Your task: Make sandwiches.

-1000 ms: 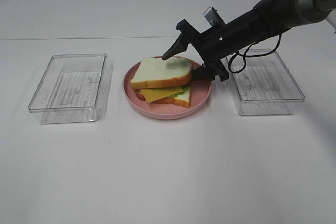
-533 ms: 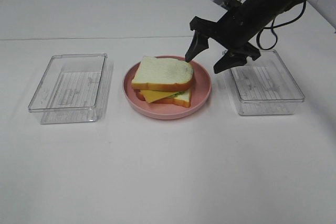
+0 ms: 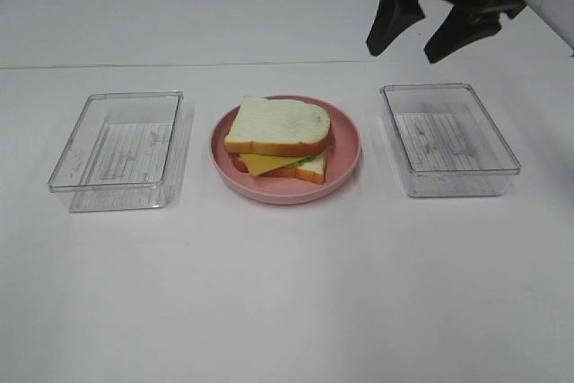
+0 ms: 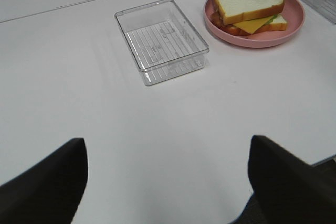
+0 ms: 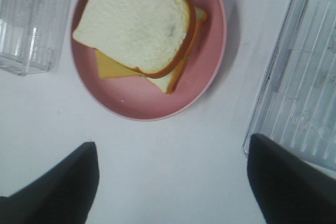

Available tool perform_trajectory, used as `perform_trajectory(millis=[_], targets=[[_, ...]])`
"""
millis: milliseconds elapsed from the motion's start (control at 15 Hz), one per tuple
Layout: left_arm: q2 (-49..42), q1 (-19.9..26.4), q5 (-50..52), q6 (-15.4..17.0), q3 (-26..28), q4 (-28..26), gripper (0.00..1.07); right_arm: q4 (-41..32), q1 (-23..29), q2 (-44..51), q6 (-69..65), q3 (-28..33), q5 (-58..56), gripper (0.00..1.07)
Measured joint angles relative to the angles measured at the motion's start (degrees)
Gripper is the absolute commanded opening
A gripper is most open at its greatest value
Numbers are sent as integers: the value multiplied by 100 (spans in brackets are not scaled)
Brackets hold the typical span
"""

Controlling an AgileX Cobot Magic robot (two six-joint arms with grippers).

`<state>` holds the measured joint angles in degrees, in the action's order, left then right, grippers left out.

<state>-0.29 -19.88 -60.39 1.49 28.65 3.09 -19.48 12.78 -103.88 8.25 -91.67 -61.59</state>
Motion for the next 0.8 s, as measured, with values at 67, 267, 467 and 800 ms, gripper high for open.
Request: perform_trajectory(millis=[67,267,467,800], targets=[[0,0,0,0,0,0,79,23,0,286,0,0,-201,75],[0,0,0,0,0,0,79,160,0,1077,0,0,-756,75],[0,0,0,0,0,0,79,453,0,2166,-115,590,-762,75],[0,0,0,0,0,0,79,779,0,4108,-435,2853,-779,75]])
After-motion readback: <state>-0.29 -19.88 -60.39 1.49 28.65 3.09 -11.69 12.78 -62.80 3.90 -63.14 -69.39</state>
